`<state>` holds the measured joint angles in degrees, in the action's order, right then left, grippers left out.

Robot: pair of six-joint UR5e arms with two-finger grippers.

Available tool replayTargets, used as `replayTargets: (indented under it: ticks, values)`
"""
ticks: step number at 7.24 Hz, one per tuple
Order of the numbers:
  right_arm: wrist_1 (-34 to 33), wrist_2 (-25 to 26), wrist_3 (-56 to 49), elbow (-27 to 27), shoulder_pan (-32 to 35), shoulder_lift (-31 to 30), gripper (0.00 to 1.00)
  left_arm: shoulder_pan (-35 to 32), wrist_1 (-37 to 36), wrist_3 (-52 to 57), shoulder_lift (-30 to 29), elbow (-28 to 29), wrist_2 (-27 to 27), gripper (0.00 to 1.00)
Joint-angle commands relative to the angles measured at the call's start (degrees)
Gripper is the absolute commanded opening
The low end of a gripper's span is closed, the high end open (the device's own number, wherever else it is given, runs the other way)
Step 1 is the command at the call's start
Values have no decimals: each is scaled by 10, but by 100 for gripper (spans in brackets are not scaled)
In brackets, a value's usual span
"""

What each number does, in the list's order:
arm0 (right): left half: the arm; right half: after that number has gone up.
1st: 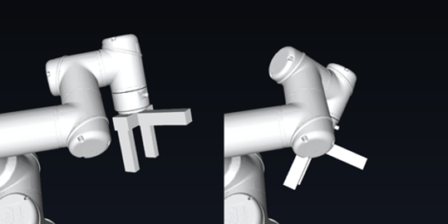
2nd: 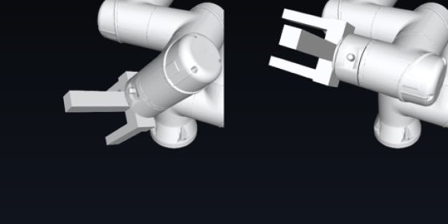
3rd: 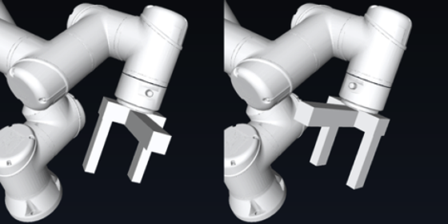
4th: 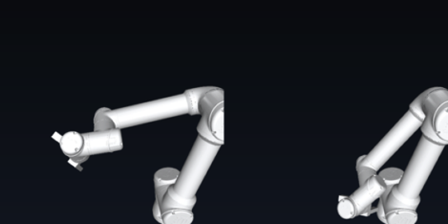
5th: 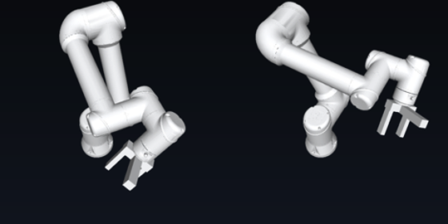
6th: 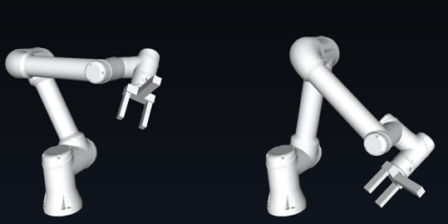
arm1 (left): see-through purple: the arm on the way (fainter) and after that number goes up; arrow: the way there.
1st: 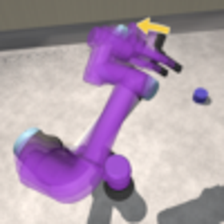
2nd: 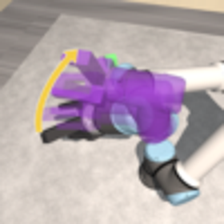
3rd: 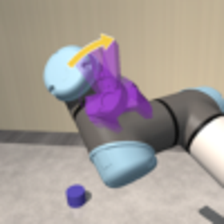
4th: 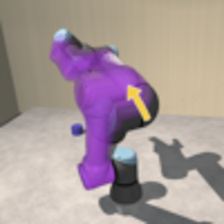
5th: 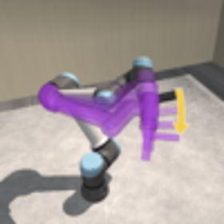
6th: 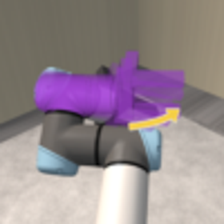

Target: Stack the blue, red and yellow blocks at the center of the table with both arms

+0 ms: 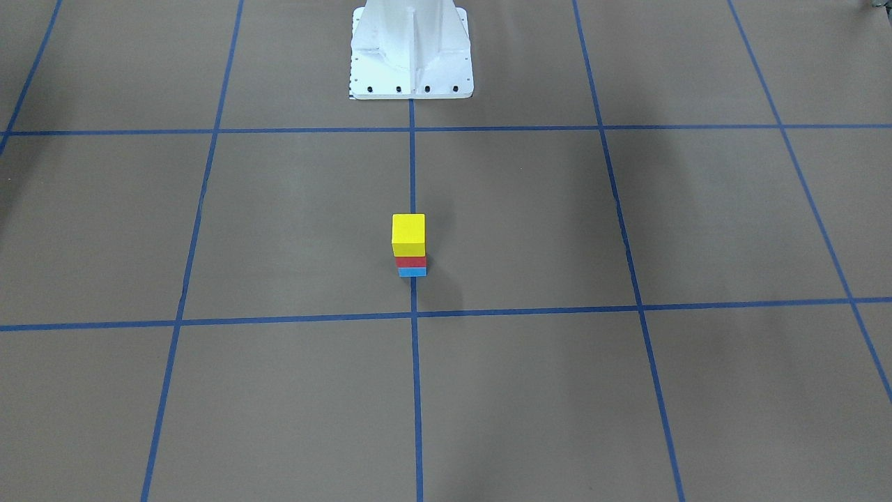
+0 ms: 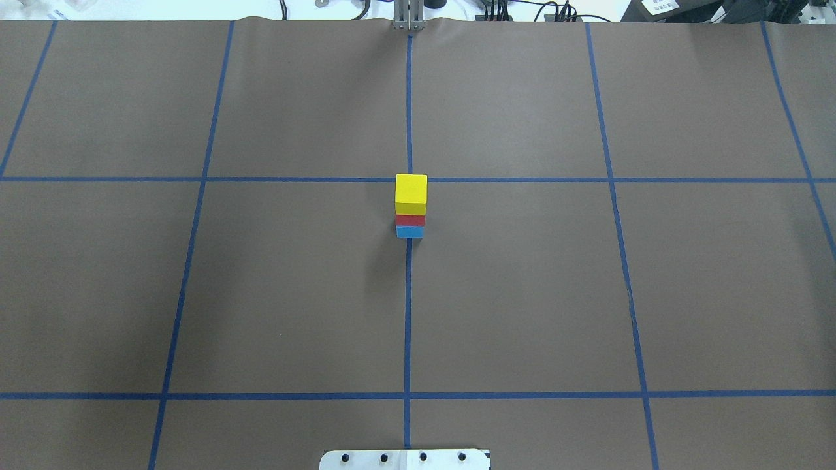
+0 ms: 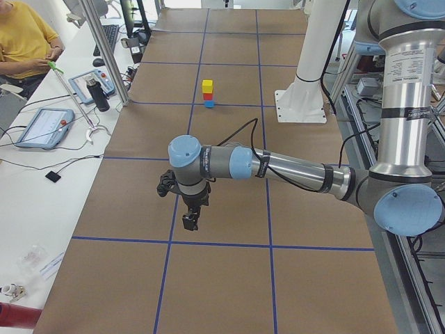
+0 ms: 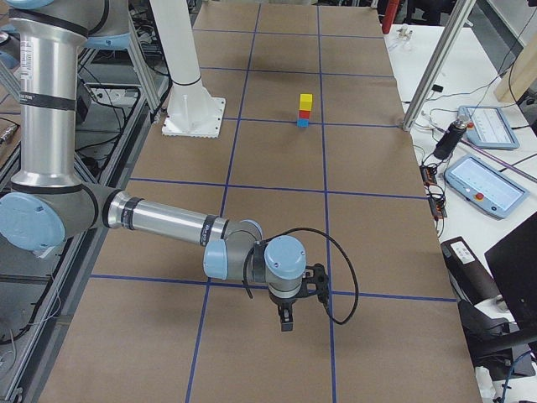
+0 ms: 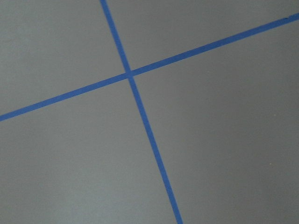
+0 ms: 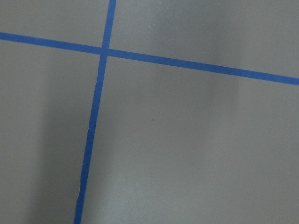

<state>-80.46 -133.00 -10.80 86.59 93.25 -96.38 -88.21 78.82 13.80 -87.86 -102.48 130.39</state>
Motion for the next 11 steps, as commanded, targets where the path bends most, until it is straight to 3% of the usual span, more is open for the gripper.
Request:
replayTargets:
  ticks: [1, 3, 11]
  values:
    - [0, -1, 1, 0, 0, 0, 100, -45, 1, -40, 9, 6, 3, 100]
    - [0, -1, 1, 0, 0, 0, 100, -45, 2, -83, 6, 3, 1, 100]
    - [0, -1, 2, 0, 0, 0, 100, -41, 60, -79, 19, 9, 0, 100]
